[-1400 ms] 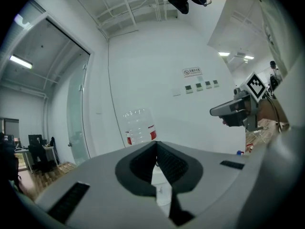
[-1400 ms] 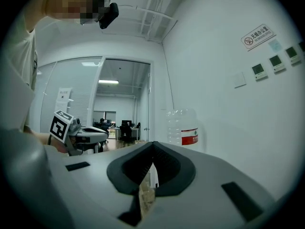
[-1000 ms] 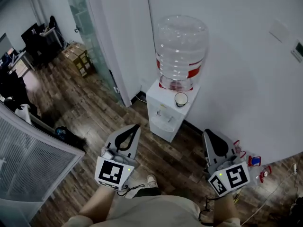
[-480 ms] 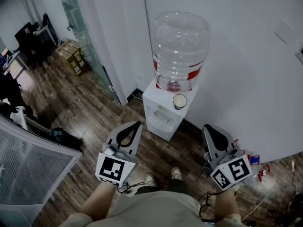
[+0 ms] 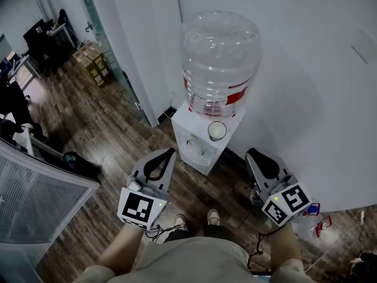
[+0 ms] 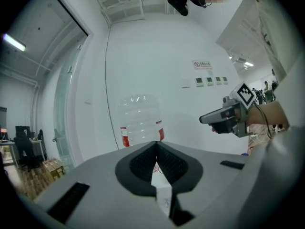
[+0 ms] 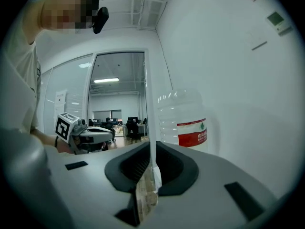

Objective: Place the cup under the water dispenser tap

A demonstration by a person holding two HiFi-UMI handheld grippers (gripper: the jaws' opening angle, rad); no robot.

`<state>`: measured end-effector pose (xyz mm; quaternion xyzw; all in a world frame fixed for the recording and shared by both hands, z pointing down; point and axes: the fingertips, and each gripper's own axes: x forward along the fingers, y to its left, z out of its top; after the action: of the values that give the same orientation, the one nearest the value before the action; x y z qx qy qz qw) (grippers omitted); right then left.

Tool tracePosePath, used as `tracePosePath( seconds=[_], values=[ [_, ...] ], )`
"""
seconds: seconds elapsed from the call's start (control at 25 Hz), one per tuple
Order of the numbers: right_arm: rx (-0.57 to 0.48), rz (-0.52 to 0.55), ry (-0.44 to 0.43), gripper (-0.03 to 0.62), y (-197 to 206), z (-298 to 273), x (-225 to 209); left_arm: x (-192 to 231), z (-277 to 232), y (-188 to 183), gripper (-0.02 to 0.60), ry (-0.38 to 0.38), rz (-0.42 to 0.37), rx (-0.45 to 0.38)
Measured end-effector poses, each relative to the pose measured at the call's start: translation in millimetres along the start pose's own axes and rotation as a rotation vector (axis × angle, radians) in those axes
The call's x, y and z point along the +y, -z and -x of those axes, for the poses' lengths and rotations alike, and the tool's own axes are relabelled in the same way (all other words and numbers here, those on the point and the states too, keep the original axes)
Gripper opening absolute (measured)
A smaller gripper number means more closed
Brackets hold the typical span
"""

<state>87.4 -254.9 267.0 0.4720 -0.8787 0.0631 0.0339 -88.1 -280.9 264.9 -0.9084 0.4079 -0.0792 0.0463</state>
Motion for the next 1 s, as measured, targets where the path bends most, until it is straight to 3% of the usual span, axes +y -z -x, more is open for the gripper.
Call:
tracePosePath(
  seconds=[0.08, 0.24, 0.56, 1.0],
  values=[
    [0.023, 0.008, -0.045, 0.09, 7.6, -7.9, -11.9, -4.5, -11.3, 3.5, 0.005, -0.004, -0.002, 0.007],
    [0.095, 0.052, -0.138, 0.146, 30.4, -30.3, -37.6, -9.8, -35.5, 8.2, 0.004, -0.029, 0.013, 0.018],
    [0.189, 0.101, -0.252, 0.152, 99.5, -78.3, -91.0, -20.2, -73.7, 33.5, 0.003, -0.082, 0.033, 0.06],
    [0.332, 0.17, -0.406, 0.187, 182.7, -126.9, -110.2, -24.9, -102.7, 89.1, 0.004, -0.116, 0.057, 0.154]
  ],
)
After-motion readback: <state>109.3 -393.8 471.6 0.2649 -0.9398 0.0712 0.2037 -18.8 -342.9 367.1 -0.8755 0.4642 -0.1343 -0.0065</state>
